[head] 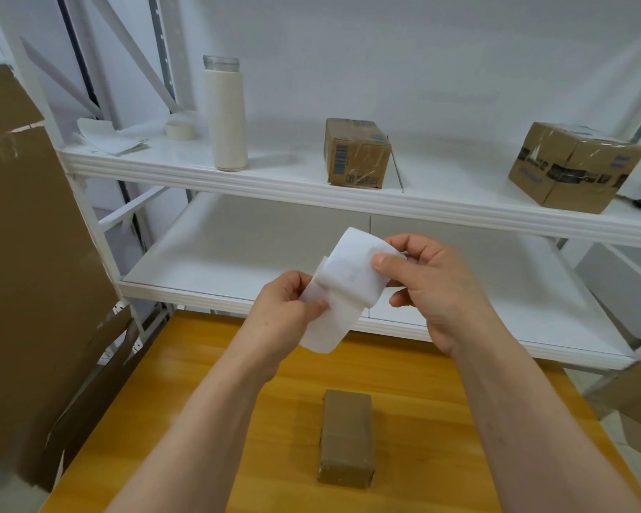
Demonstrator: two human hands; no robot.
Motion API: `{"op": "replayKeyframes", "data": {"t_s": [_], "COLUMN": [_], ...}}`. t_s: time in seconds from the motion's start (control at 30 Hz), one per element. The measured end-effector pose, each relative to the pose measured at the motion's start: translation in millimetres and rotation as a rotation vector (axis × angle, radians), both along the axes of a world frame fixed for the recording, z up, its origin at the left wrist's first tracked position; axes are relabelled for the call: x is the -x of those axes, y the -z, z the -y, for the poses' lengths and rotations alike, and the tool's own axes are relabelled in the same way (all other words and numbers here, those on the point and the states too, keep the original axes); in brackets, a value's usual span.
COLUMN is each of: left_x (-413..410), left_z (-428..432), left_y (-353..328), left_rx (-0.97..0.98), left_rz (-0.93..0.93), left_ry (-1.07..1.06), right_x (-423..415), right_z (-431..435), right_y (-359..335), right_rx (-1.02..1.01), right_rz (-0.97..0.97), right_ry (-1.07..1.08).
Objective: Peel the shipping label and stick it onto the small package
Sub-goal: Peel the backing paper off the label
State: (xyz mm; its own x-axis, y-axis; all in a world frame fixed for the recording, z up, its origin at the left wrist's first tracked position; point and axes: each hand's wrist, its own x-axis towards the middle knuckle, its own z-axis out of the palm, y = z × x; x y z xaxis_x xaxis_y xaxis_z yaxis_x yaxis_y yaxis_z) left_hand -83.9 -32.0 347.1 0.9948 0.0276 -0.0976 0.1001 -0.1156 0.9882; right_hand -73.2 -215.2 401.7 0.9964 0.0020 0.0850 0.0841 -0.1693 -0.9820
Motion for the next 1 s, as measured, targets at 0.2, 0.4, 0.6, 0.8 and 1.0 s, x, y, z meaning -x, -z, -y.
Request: {"op": "replayKeyframes", "data": {"t_s": [0.2,0.4,0.6,0.8,1.0], "left_x": [1.2,1.7,2.4,5.9,7.2], "left_z": [0.5,-3.9,-4.8,-5.9,-6.4], "left_y": [-3.0,-4.4,-7.7,-4.5,-3.3], "left_rx": [0.022,0.014,0.037,0.033,0.034], "left_rz": [0.016,0.008,0.03,0.061,0.049], "left_ry": [-0.005,-0.032,-0.026,-0.054,-0.056], "right_x": [1.3,-1.1,0.6,1.2,0.2], "right_z": [-2.7,-3.4,-7.7,-7.1,-7.9], "right_y": [1.0,-3.9,-3.5,-3.0,-1.9], "right_rx": [0.009,-0.001,-0.002,0.0,-0.01], "right_rz": [-0.014,-0.001,0.005,0.005,-0.003], "right_ry": [-0.014,0.004,-0.028,-0.002,0.033]}}
